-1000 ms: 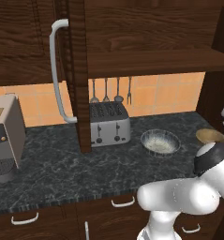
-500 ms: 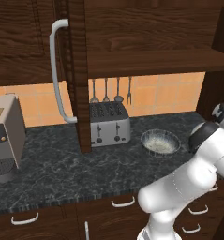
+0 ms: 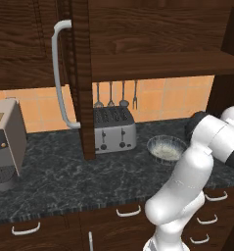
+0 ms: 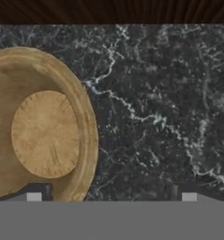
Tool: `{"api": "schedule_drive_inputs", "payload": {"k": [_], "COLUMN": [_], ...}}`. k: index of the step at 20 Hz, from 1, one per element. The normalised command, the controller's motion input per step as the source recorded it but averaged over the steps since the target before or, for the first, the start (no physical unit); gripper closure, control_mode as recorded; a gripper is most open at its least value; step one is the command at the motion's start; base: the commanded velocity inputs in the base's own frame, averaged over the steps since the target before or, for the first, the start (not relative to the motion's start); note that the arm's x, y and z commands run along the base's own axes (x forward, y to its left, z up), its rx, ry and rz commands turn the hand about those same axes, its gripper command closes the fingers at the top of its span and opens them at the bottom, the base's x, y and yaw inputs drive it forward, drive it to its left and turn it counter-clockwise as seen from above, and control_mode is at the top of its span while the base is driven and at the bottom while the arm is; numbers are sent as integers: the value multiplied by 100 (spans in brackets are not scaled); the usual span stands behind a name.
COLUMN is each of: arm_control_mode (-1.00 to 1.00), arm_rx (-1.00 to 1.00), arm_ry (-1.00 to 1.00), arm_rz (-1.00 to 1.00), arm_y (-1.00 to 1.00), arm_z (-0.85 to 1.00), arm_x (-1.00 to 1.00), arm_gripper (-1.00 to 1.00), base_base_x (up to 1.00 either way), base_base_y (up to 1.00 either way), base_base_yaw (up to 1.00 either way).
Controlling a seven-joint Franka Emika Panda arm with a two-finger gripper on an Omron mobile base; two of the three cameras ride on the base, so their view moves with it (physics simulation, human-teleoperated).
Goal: Pick up the bowls on the counter and stack them on top of one another in the open cabinet. Place the smaller bowl on top of the larger bowl.
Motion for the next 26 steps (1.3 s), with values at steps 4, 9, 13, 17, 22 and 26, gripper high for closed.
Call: {"api": "schedule_drive_inputs", "payload": {"k": [4, 9, 13, 17, 22, 26], "arm_control_mode": [-100, -100, -100, -100, -100, -100], "arm_rx": [2, 2, 0, 0, 0, 0], "arm_ry": [0, 0, 0, 0, 0, 0], "arm_rz": [0, 0, 0, 0, 0, 0], "arm_y": [-17, -4, -6, -6, 0, 0], "arm_z": [-17, -15, -18, -9, -13, -21], "arm_x": [11, 21, 16, 30, 26, 0], "arm_gripper": [-100, -100, -100, -100, -100, 100], "base_base_x": [0, 0, 0, 0, 0, 0], "base_base_y": [0, 0, 0, 0, 0, 0], "base_base_yaw": [0, 0, 0, 0, 0, 0]}}
